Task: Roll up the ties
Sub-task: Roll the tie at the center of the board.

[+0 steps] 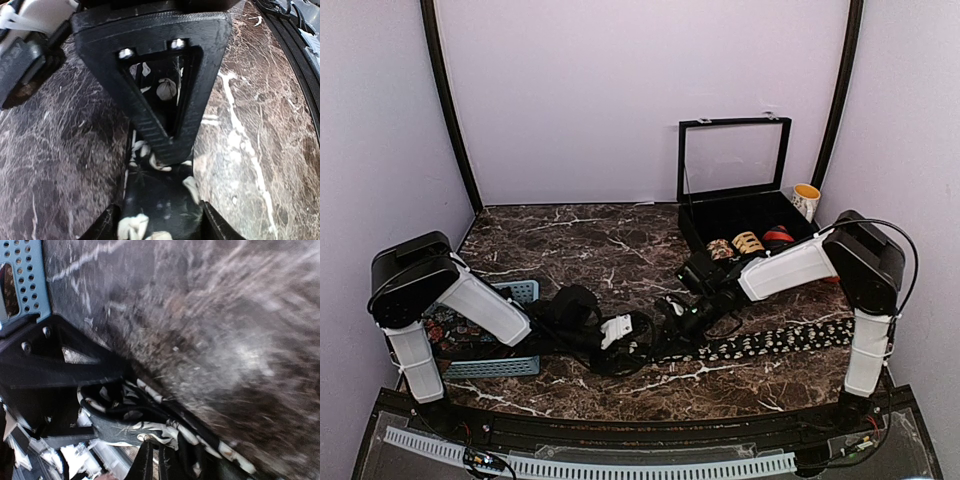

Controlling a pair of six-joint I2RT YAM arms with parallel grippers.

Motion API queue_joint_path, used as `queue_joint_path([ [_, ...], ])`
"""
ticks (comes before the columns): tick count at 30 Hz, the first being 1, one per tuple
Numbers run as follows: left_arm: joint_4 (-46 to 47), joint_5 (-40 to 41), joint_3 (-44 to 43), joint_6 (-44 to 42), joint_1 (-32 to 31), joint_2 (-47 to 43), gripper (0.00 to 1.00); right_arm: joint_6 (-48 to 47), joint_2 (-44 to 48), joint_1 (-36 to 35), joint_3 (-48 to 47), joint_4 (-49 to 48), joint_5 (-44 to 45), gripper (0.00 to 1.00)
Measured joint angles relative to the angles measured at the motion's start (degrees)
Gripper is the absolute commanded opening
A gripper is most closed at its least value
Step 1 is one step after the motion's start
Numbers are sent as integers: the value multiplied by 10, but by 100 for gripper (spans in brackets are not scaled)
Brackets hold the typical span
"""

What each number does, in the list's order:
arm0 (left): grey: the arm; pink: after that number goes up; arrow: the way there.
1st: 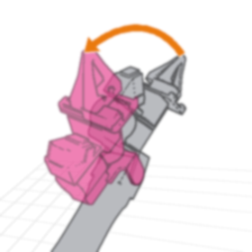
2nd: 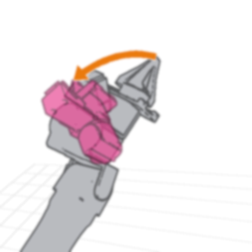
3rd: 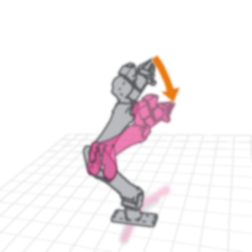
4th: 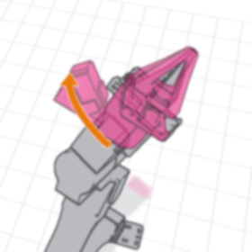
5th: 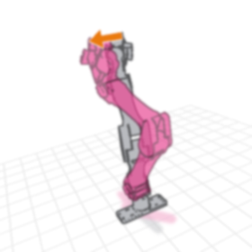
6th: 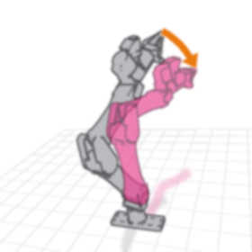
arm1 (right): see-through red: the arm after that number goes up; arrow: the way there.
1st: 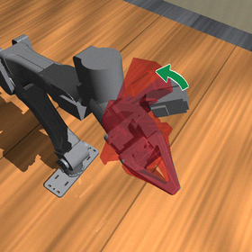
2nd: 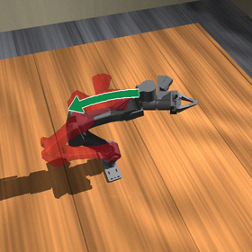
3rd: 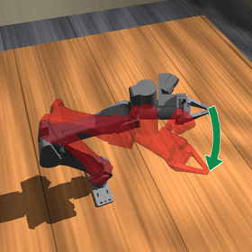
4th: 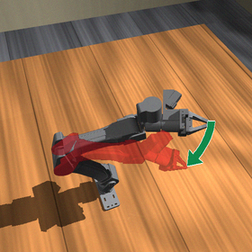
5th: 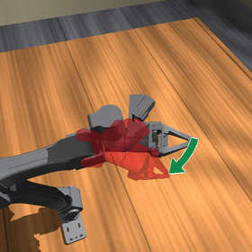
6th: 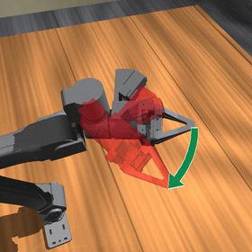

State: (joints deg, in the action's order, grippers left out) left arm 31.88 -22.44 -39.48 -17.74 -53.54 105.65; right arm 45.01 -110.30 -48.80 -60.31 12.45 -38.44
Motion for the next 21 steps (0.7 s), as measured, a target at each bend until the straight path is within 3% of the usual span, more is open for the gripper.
queue_joint_path([
  [5, 16, 6, 17, 8, 0, -8, 48, -7, -5, 1, 0, -2, -5, 5],
  [10, 19, 7, 17, 20, 0, -8, 35, -10, -5, 1, 3, -5, -5, 3],
  [21, -18, 6, -56, 29, -37, 1, 33, -15, -5, 1, 3, -6, -6, 1],
])
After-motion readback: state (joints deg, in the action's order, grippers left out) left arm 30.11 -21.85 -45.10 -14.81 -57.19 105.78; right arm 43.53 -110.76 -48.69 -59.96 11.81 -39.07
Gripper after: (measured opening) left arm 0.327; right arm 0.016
